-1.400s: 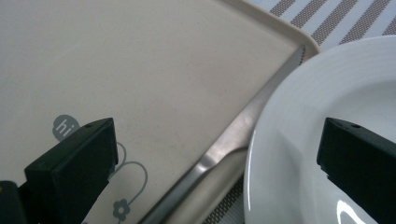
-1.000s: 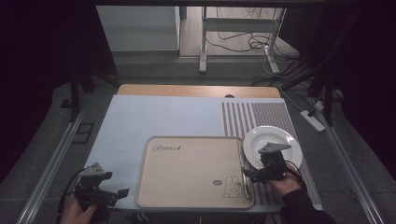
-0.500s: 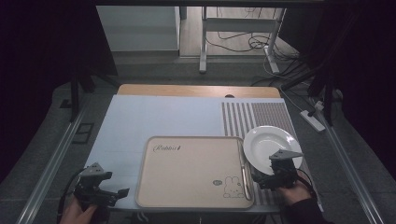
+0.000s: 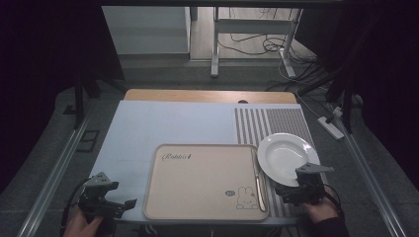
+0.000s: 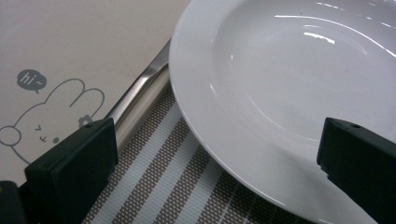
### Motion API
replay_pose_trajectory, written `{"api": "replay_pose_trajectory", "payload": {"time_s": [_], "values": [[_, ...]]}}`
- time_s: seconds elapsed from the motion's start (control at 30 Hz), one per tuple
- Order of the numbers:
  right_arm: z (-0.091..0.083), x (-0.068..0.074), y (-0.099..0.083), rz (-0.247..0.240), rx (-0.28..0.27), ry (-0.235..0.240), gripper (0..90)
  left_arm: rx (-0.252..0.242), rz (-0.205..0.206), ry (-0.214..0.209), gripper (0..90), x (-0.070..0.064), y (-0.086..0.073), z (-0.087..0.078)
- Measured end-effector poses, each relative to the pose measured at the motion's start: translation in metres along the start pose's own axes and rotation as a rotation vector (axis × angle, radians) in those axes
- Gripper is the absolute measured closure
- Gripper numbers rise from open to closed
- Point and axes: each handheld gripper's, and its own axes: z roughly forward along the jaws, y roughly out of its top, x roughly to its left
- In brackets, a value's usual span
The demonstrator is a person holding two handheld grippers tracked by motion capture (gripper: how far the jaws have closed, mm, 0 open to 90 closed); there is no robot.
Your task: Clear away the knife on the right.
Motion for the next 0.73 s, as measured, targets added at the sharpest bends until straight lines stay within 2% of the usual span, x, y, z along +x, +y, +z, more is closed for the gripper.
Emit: {"api": "replay_pose_trajectory", "payload": {"time_s": [0.33, 0.73], "values": [[-0.010, -0.005, -0.006, 0.028, -0.016, -0.008, 0.0, -0.001, 0.000, 0.001, 1.5, 0.000, 0.000, 0.000], [-0.013, -0.004, -0.010, 0.020, 0.019, -0.008, 0.0, -0.001, -0.001, 0.001, 1.5, 0.000, 0.000, 0.000]]}}
